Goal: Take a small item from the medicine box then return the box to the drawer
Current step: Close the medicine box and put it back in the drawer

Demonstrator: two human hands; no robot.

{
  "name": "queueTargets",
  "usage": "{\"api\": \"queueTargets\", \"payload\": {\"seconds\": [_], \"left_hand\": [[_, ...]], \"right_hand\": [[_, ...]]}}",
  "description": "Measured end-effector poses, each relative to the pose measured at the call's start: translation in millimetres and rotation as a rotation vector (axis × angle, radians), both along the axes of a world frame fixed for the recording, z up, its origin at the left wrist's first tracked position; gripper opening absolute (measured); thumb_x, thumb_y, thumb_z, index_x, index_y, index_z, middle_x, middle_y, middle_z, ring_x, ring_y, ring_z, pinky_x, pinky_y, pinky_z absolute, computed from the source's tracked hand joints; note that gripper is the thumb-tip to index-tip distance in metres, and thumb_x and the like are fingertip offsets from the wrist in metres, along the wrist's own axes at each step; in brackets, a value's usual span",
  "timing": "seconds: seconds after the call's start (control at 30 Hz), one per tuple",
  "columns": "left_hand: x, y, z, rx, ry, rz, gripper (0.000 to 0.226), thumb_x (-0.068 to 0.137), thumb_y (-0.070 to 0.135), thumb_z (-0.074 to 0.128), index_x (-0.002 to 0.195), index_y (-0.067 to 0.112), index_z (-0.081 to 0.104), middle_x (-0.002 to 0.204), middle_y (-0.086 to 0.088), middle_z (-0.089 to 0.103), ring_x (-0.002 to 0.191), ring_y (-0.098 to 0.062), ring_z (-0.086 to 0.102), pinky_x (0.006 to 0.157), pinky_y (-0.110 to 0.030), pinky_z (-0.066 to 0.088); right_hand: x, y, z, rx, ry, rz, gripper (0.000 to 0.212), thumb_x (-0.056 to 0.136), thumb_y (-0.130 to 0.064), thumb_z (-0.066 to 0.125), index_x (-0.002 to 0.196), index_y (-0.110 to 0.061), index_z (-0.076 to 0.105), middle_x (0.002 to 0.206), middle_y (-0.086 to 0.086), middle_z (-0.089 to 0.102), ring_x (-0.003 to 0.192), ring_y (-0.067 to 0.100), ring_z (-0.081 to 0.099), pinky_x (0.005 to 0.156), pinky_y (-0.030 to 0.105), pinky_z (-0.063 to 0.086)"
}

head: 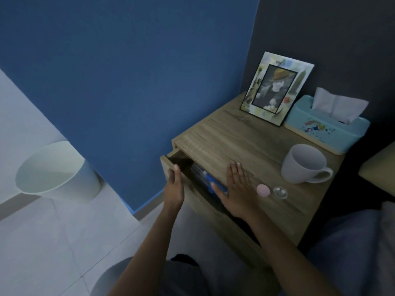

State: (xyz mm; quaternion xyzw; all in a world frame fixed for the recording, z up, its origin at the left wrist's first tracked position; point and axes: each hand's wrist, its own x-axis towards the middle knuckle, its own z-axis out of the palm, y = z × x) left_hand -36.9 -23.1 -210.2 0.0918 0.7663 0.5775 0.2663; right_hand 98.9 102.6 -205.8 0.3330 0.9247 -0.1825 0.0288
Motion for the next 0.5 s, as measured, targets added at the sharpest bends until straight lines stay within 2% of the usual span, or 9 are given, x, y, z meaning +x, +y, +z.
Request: {"api": "queueTargets", "payload": {"seconds": [0.2,0.37,0.5], "left_hand": [[-8.1,22.1,-1.6,-0.013,-0.029,-0.083,0.085,0.085,0.074,0.018,0.151,0.021,0.027,0.158,-0.006,0.028,0.147,-0.024,0.024,0.121,-0.046,0.018],[-17.8,32.5,-2.2,-0.032,0.018,-0.224,0.081,0.089,0.070,0.017,0.151,0.019,0.024,0.159,-0.005,0.025,0.147,-0.023,0.022,0.121,-0.044,0.016],[-25.6,39.1,-2.7,-0.013,0.012,-0.309,0.077,0.091,0.067,0.018,0.151,0.019,0.025,0.157,-0.007,0.030,0.145,-0.025,0.026,0.119,-0.042,0.020]], "right_hand": [[-2.3,-1.8,0.5,0.049,-0.021,-0.009,0.111,0.067,-0.083,-0.011,0.152,-0.011,-0.012,0.162,0.006,-0.016,0.148,0.019,-0.019,0.120,0.037,-0.008],[-1.9,-1.7,-0.5,0.044,-0.027,0.007,0.112,0.066,-0.085,-0.012,0.151,-0.012,-0.016,0.161,0.007,-0.018,0.147,0.020,-0.021,0.121,0.039,-0.008],[-2.3,-1.5,-1.9,0.060,-0.018,-0.005,0.120,0.060,-0.087,-0.019,0.152,-0.011,-0.012,0.162,0.007,-0.016,0.148,0.020,-0.018,0.123,0.042,-0.001]]}}
